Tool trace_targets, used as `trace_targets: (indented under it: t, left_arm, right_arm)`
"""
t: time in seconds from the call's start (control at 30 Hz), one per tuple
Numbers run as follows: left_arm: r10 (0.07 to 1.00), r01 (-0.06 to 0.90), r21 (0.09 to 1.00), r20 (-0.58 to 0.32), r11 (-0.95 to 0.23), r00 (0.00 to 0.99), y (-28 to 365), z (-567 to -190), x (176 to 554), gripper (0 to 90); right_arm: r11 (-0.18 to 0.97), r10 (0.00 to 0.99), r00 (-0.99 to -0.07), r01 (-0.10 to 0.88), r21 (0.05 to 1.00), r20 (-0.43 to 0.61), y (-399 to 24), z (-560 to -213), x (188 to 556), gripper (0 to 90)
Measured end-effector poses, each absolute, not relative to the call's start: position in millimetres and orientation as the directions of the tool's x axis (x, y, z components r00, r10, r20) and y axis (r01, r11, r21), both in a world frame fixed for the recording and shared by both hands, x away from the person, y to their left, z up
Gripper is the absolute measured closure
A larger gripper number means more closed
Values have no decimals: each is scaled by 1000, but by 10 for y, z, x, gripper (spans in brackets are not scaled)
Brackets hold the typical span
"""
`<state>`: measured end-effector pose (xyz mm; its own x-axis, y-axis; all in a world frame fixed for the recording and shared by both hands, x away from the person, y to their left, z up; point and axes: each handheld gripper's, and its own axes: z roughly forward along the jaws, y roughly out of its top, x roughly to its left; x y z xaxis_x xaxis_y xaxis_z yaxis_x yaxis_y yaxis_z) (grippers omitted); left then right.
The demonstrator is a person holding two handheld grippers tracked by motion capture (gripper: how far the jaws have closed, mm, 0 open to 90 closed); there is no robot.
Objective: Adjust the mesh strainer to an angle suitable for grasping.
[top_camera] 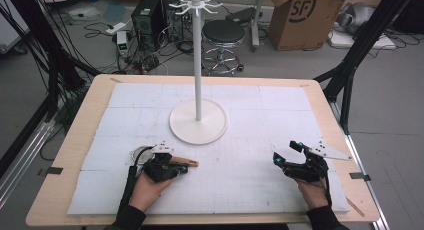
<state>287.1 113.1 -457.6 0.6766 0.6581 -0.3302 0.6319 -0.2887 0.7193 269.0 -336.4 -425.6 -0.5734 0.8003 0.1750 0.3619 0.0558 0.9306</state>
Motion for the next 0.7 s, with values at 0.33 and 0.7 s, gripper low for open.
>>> trace_targets:
  t: [0.33,0.7]
  left_arm:
    - [680,649,715,-342,-260,649,1036,-4578,2998,900]
    - [703,645,728,-331,-233,629,990,-4572,3139,900]
  right_arm:
    - [54,794,-580,368,928,184,-3343,-4263,2710,126]
    - [61,795,-577,385,921,189,-3334,-4280,2722,120]
